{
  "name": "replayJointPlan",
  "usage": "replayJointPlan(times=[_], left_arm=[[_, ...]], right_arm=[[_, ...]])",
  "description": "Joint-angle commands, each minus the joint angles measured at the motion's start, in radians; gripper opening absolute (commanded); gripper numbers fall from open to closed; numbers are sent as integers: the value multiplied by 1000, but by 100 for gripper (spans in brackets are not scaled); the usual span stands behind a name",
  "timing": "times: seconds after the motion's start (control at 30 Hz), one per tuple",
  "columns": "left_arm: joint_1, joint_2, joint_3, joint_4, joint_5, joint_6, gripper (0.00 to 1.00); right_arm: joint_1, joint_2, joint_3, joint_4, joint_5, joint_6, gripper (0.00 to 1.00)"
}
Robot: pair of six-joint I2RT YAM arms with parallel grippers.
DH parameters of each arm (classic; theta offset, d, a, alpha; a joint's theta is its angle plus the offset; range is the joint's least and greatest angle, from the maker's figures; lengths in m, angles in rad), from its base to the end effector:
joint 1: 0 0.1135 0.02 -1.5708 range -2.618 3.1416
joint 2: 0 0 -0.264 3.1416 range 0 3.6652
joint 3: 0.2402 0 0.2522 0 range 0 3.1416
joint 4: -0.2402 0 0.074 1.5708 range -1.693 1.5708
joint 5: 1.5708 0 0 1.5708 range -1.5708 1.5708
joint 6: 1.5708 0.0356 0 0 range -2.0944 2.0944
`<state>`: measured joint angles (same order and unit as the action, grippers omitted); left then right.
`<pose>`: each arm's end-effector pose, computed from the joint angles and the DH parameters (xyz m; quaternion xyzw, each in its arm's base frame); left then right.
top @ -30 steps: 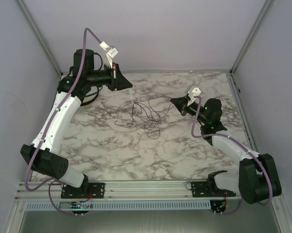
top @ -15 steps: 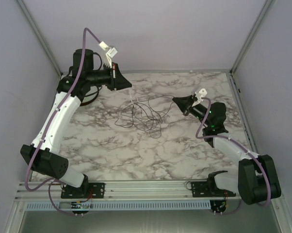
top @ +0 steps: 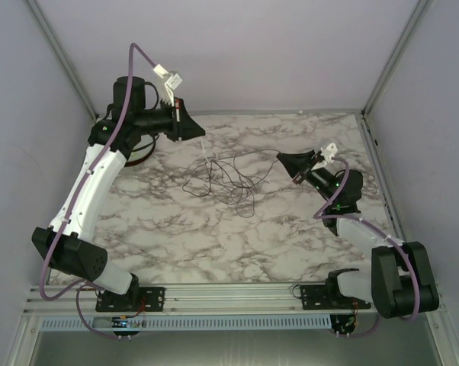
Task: Zip-tie the wires
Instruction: Adjust the cable at the center of the board.
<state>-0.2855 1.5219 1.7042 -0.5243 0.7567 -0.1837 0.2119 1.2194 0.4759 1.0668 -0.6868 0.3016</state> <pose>0.3109 -0.1167 0.4471 0.2513 0.7475 -0.4181 0.4509 0.2361 0.0739 0.2720 -0.2484 0.5617 0.3843 0.6893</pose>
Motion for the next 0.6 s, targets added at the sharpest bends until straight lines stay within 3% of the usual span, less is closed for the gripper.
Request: replayJointPlan(times=[0.0, 0.13, 0.3, 0.57], left_arm=[[9, -20, 37, -14, -5, 0, 0], [9, -23, 37, -14, -9, -3, 0], [9, -27, 40, -7, -26, -8, 0], [9, -32, 68, -13, -71, -12, 0]], right_arm=[[-11, 21, 17, 79, -38, 45, 0], [-10, 28, 29, 29, -34, 30, 0], [8, 25, 111, -230, -32, -108, 0], [66, -7, 146, -389, 44, -229, 34]])
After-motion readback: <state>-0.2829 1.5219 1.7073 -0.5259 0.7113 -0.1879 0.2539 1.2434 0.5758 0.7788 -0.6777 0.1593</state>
